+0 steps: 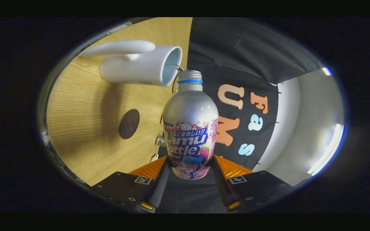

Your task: Take the bottle from table, then pour the juice into the cup, finally place the bottle on the coaster

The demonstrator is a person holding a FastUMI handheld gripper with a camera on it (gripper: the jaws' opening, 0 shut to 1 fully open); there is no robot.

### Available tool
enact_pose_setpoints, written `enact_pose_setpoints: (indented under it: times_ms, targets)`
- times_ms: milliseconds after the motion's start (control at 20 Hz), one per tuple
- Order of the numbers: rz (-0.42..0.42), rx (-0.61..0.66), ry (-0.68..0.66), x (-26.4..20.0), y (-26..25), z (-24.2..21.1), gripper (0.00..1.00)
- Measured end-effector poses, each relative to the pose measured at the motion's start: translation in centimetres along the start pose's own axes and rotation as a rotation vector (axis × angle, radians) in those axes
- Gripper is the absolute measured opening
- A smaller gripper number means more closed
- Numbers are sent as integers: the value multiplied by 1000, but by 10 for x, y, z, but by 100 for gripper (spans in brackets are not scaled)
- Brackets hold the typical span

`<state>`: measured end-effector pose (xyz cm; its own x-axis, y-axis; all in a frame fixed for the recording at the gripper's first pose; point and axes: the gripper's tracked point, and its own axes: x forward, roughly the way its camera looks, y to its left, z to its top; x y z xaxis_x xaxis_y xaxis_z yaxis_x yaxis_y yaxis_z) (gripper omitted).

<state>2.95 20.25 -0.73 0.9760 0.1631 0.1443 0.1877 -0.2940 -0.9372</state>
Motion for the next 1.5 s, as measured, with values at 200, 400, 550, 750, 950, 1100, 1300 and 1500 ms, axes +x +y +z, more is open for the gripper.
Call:
enact_pose_setpoints:
  times_ms: [200, 400, 550, 750, 950, 1100, 1300, 1500]
  targets:
    - [3, -1, 1, 1, -1, -1, 71]
    - [6, -18, -2, 1, -1, 0, 70]
    - [9, -23, -3, 2, -1, 0, 70]
    - [11, -39, -6, 2, -1, 0, 70]
    - [7, -48, -8, 2, -1, 2, 70]
    - [8, -55, -10, 2, -1, 1, 70]
    - [15, -68, -16, 3, -3, -1, 70]
    - [14, -77, -18, 3, -2, 0, 70]
